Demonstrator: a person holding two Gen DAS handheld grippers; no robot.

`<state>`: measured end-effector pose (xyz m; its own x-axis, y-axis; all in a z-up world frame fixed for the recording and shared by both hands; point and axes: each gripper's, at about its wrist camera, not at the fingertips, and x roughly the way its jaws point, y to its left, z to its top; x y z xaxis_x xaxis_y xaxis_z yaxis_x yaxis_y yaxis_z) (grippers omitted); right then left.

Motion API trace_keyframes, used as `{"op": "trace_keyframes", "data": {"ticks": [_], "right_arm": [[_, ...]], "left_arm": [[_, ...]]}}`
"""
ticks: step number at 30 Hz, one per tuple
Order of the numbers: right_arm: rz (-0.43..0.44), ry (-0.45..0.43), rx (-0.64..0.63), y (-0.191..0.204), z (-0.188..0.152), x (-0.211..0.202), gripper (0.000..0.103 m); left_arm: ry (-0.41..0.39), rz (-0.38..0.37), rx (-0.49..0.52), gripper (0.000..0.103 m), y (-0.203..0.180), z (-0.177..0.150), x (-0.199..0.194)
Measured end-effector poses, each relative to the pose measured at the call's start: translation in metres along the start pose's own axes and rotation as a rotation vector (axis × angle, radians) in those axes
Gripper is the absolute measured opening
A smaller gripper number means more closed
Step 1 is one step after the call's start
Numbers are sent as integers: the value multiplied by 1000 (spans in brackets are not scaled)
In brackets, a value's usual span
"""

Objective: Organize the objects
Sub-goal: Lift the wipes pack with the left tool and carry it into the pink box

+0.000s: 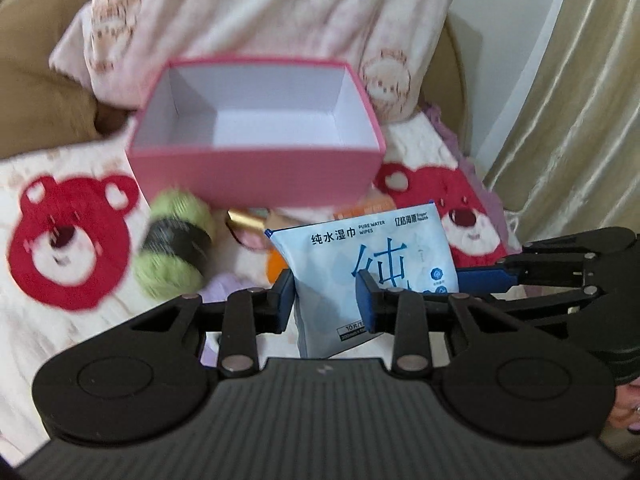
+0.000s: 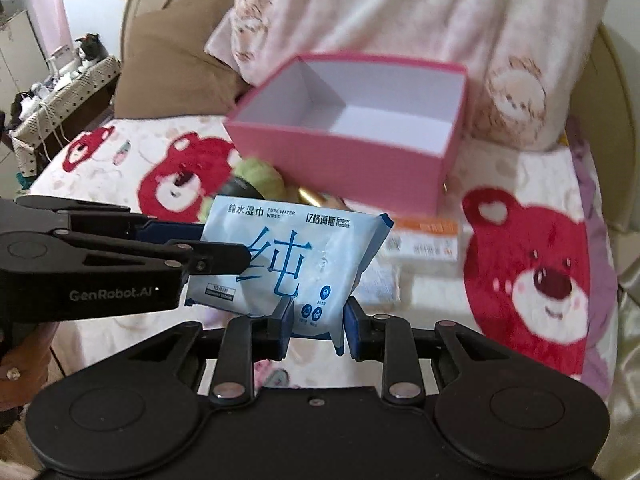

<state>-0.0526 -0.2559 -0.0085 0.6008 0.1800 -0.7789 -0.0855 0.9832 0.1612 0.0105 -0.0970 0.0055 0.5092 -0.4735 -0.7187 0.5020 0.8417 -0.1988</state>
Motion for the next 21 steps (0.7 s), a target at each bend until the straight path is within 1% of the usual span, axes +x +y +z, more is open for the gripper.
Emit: {"op": "trace_keyframes", "data": {"ticks": [5,8,11,14,16,18,21], "right_arm": [[-4,-22,-37,13,41,-16,32],[-17,-31,-52,15,67,-21,32],[-33,-38,-63,15,93,-21,32],[-64,-32,-64,9,119,-10,32],[-71,-24,-51,2,132,0,32],[-75,-1,-33,-8,147,14,32],[-113,20,-47,-19,162,41,32]], "left_arm": [[-20,-14,9,32,16,38,-20],[-33,-44,-9,32,28,64,-24],[-57,-56,2,32,35,91,-20],[-66,-74,18,32,42,118,-9],[-69,-79,9,32,47,135,8],[-64,-76,6,32,50,146,25],[-52,-72,17,32,53,157,57]]}}
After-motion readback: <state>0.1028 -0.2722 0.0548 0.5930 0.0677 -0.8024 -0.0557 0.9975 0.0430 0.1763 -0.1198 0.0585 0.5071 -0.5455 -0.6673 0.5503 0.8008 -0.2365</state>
